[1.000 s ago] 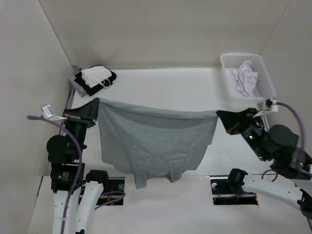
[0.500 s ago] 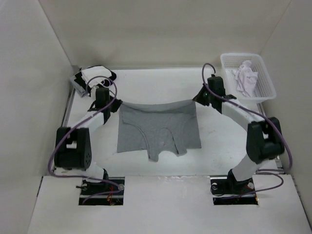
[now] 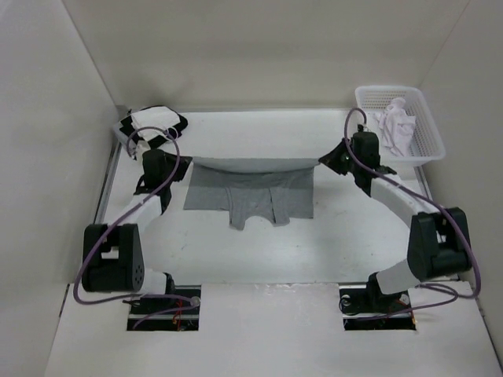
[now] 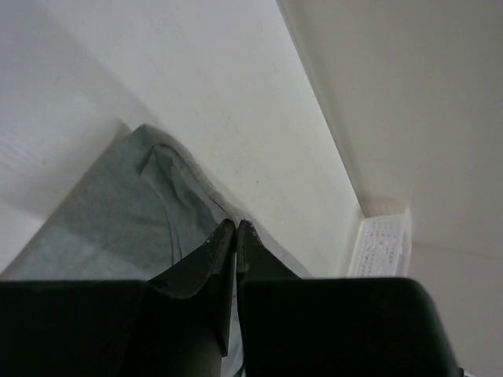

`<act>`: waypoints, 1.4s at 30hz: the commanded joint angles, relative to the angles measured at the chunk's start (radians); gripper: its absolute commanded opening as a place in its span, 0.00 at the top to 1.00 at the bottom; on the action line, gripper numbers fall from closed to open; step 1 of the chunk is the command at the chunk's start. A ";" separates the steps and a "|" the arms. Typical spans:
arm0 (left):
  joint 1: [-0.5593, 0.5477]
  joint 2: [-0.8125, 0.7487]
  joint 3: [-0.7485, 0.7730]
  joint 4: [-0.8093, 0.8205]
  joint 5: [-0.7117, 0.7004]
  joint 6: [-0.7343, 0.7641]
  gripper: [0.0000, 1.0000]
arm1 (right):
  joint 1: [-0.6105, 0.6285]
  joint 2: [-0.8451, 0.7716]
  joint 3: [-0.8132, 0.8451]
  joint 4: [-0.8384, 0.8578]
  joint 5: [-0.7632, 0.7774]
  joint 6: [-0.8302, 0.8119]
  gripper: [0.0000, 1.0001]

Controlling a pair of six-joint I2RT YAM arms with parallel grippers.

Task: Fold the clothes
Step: Fold the tank top

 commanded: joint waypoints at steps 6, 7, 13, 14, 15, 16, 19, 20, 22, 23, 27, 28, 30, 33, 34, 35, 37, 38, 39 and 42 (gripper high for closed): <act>0.061 -0.356 -0.277 0.038 0.115 -0.038 1.00 | 0.024 -0.381 -0.362 0.115 0.007 0.036 1.00; 0.078 -0.396 -0.308 0.016 0.131 -0.031 1.00 | 0.025 -0.428 -0.403 0.105 0.010 0.038 1.00; 0.175 -0.571 -0.443 -0.111 0.202 0.019 1.00 | 0.120 -0.628 -0.578 0.001 0.076 0.099 1.00; 0.180 -0.582 -0.457 -0.122 0.199 0.021 1.00 | 0.142 -0.646 -0.601 -0.013 0.087 0.114 1.00; 0.184 -0.587 -0.469 -0.127 0.190 0.027 0.99 | 0.168 -0.660 -0.621 -0.028 0.095 0.128 1.00; 0.193 -0.582 -0.479 -0.130 0.184 0.030 0.98 | 0.197 -0.668 -0.644 -0.034 0.104 0.151 0.99; 0.218 -0.512 -0.493 -0.110 0.171 0.027 0.83 | 0.271 -0.651 -0.692 -0.040 0.156 0.193 0.85; 0.218 -0.487 -0.491 -0.090 0.175 0.025 0.76 | 0.284 -0.647 -0.704 -0.039 0.177 0.205 0.77; 0.218 -0.475 -0.494 -0.059 0.179 0.009 0.67 | 0.300 -0.648 -0.708 -0.031 0.205 0.213 0.62; 0.219 -0.487 -0.499 -0.046 0.181 -0.004 0.64 | 0.301 -0.650 -0.701 -0.030 0.224 0.205 0.56; 0.163 -0.533 -0.482 -0.027 0.136 0.004 0.62 | 0.271 -0.579 -0.646 0.004 0.259 0.138 0.46; 0.131 -0.524 -0.471 -0.025 0.118 0.013 0.63 | 0.254 -0.540 -0.629 0.024 0.250 0.125 0.46; 0.060 -0.494 -0.453 -0.010 0.087 0.022 0.64 | 0.239 -0.455 -0.603 0.073 0.202 0.111 0.46; -0.035 -0.443 -0.439 0.063 0.052 0.030 0.66 | 0.219 -0.353 -0.585 0.140 0.144 0.122 0.48; -0.058 -0.429 -0.436 0.085 0.044 0.030 0.66 | 0.212 -0.301 -0.580 0.177 0.121 0.134 0.49; -0.076 -0.415 -0.431 0.105 0.035 0.028 0.66 | 0.203 -0.267 -0.577 0.202 0.106 0.147 0.50; -0.110 -0.389 -0.416 0.139 0.024 0.028 0.67 | 0.192 -0.172 -0.569 0.278 0.060 0.180 0.57; -0.125 -0.378 -0.407 0.152 0.024 0.030 0.68 | 0.188 -0.124 -0.566 0.321 0.044 0.206 0.60; -0.136 -0.369 -0.401 0.165 0.024 0.031 0.68 | 0.180 -0.083 -0.563 0.367 0.029 0.234 0.63; -0.172 -0.351 -0.384 0.200 0.023 0.036 0.69 | 0.162 -0.010 -0.553 0.475 -0.009 0.291 0.83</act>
